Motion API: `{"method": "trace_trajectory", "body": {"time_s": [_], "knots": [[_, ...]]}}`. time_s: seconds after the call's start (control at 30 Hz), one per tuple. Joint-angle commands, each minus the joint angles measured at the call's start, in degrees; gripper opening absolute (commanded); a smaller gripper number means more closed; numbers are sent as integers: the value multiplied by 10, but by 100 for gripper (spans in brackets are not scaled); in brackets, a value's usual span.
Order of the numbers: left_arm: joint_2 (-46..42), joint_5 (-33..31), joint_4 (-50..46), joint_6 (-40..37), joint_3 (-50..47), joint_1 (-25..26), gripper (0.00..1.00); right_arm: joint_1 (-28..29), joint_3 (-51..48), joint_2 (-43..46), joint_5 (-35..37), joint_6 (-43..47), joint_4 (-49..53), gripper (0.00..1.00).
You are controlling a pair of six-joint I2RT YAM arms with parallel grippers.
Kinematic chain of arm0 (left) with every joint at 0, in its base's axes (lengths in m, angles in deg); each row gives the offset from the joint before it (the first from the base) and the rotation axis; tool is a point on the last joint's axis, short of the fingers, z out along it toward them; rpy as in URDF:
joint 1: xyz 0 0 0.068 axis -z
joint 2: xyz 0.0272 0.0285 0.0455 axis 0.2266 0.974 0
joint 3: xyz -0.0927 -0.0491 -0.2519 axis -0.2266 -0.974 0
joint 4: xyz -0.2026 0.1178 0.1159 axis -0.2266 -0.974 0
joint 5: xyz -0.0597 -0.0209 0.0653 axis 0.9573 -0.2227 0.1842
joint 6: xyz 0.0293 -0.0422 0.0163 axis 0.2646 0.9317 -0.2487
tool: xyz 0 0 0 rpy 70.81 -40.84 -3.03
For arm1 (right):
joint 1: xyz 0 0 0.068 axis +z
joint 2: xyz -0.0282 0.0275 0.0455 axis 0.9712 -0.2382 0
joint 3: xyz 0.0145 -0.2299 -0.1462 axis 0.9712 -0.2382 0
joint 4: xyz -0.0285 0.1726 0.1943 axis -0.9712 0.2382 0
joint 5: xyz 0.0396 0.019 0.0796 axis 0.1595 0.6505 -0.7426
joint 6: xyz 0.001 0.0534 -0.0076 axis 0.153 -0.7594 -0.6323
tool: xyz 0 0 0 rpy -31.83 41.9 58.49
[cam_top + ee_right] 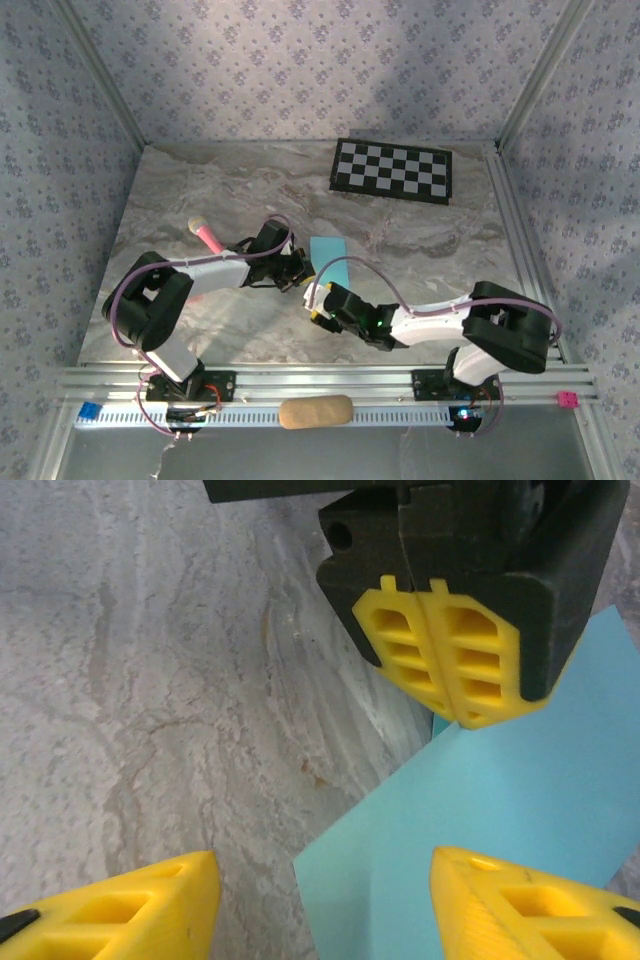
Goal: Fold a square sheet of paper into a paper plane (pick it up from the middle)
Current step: Third fold the triangle at the center of the table.
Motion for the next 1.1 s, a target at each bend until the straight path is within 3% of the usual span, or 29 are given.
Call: {"method": "trace_trajectory", "body": {"time_s": [0.0, 0.37, 1.07], "knots": [[-14, 0, 10, 3, -4, 1, 0, 13, 18, -20, 78, 2, -34, 54], [-17, -6, 1, 1, -2, -2, 0, 21, 7, -17, 94, -33, -25, 30], [-22, -9, -4, -4, -2, -4, 0, 7, 2, -2, 84, -73, -2, 0]]}}
